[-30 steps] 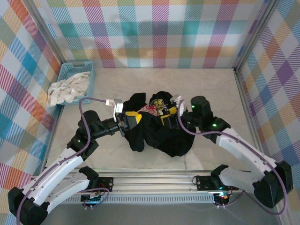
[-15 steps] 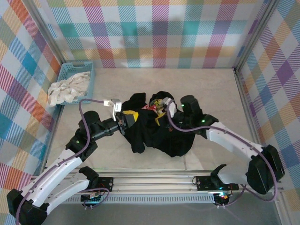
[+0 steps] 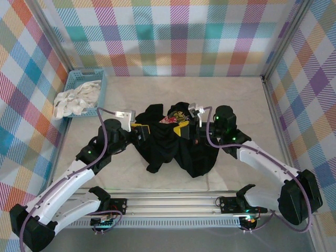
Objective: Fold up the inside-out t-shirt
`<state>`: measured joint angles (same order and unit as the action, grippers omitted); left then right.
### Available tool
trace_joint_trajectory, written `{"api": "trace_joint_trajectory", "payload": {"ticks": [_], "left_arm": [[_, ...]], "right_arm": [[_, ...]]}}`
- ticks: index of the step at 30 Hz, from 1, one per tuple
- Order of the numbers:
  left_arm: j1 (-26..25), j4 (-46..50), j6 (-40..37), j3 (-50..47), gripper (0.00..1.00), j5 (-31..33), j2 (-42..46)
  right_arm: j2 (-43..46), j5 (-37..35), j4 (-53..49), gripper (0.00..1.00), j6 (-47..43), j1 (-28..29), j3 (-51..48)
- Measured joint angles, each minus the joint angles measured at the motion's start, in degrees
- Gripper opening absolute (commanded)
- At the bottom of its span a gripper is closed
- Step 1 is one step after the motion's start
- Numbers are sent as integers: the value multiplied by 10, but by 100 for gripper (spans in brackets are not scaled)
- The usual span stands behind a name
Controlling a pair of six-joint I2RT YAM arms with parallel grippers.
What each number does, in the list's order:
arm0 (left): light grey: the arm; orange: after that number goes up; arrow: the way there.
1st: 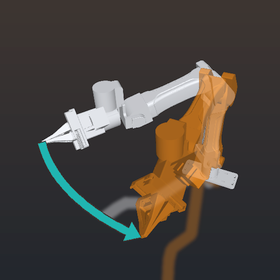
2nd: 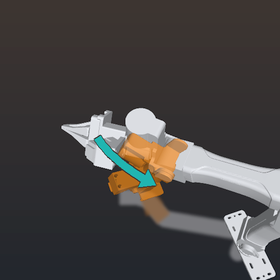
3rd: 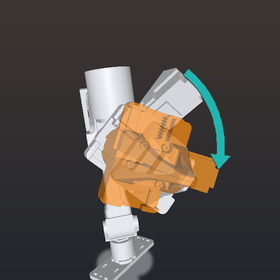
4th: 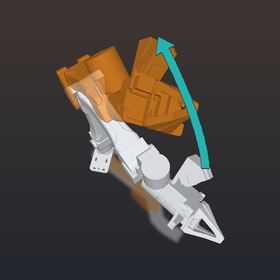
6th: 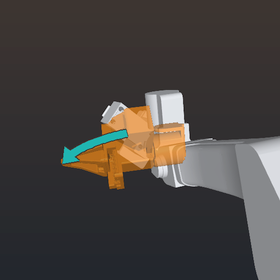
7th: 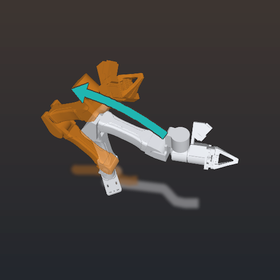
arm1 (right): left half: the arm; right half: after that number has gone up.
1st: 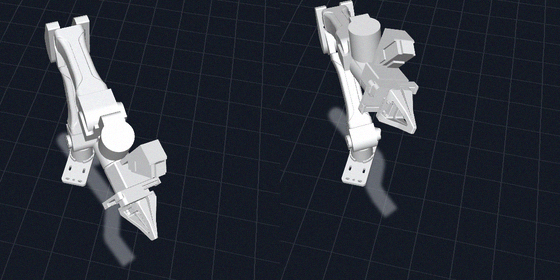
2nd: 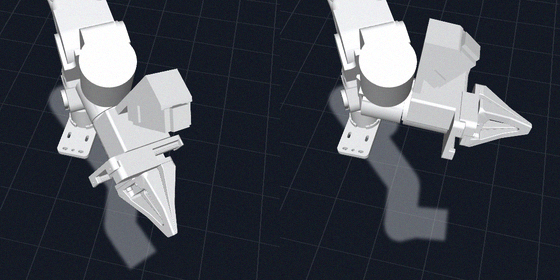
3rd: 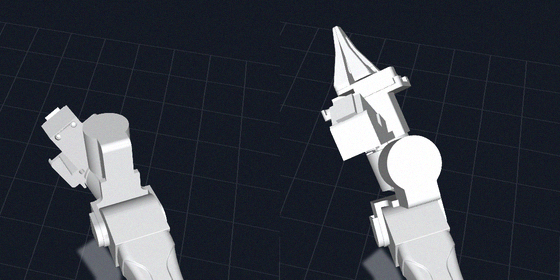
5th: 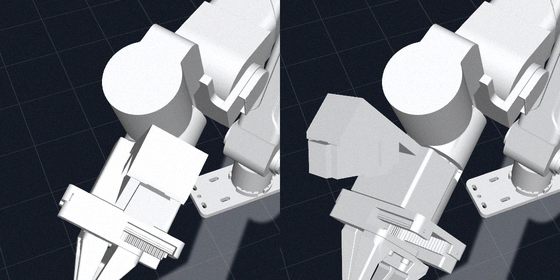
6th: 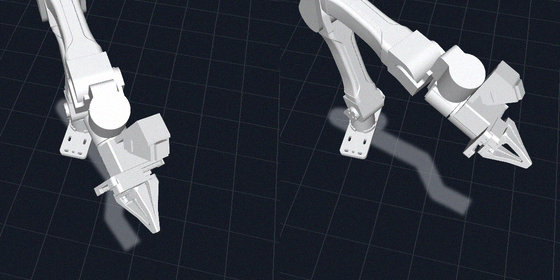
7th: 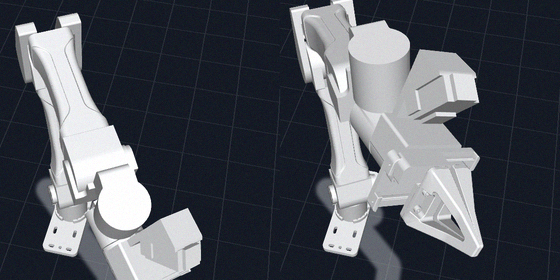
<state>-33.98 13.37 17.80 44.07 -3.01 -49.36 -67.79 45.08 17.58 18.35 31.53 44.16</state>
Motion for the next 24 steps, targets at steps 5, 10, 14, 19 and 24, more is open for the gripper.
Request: {"api": "trace_joint_trajectory", "payload": {"ticks": [5,10,14,19,24], "left_arm": [[-57,60,6,22,60,69,11],[-138,96,19,64,59,143,-6],[-165,96,24,77,56,142,-47],[-165,94,26,86,47,141,-102],[-143,64,33,91,11,125,-138]], "right_arm": [[-13,-5,5,0,10,0,0],[-14,-13,5,0,14,0,0],[-16,-18,5,0,17,0,0],[-16,-20,5,0,18,0,0],[-12,-22,3,0,17,0,-3]]}}
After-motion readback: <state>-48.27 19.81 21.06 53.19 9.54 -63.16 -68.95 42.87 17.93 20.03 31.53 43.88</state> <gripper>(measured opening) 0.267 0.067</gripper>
